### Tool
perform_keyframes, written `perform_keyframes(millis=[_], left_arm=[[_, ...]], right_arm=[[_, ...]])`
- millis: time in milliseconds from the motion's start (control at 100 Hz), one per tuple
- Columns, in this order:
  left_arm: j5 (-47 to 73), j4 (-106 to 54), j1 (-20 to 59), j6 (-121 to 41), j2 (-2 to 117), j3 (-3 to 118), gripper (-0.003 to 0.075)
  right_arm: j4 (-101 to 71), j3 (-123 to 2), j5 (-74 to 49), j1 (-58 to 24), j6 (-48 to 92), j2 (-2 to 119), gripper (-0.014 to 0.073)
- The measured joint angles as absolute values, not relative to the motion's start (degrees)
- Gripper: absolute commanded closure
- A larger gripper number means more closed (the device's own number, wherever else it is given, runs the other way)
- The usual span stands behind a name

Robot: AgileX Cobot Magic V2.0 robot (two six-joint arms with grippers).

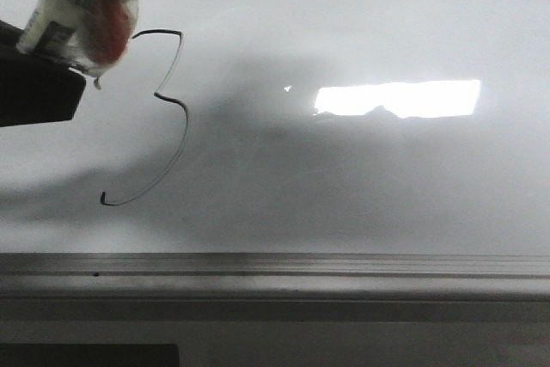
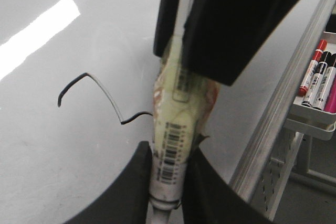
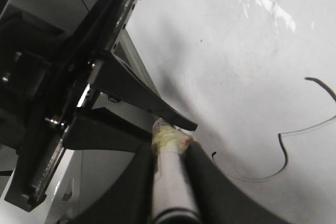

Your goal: Write number 3 on whiteboard

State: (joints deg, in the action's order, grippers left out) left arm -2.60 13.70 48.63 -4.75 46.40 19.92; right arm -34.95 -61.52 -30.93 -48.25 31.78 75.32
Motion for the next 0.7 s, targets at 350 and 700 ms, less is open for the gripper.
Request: perform_keyframes(millis=[350, 700], left_arm=[[-0.9, -26.3, 48.6, -3.7, 46.6, 19.9, 0.0741], [-4.3, -44.1, 48.6, -3.6, 54.6, 19.8, 0.0741]], right_arm=[[-35.0, -62.0, -28.1, -44.3, 31.8, 71.6, -0.0008], [-35.0, -62.0, -25.6, -43.7, 31.7, 67.2, 0.0001]])
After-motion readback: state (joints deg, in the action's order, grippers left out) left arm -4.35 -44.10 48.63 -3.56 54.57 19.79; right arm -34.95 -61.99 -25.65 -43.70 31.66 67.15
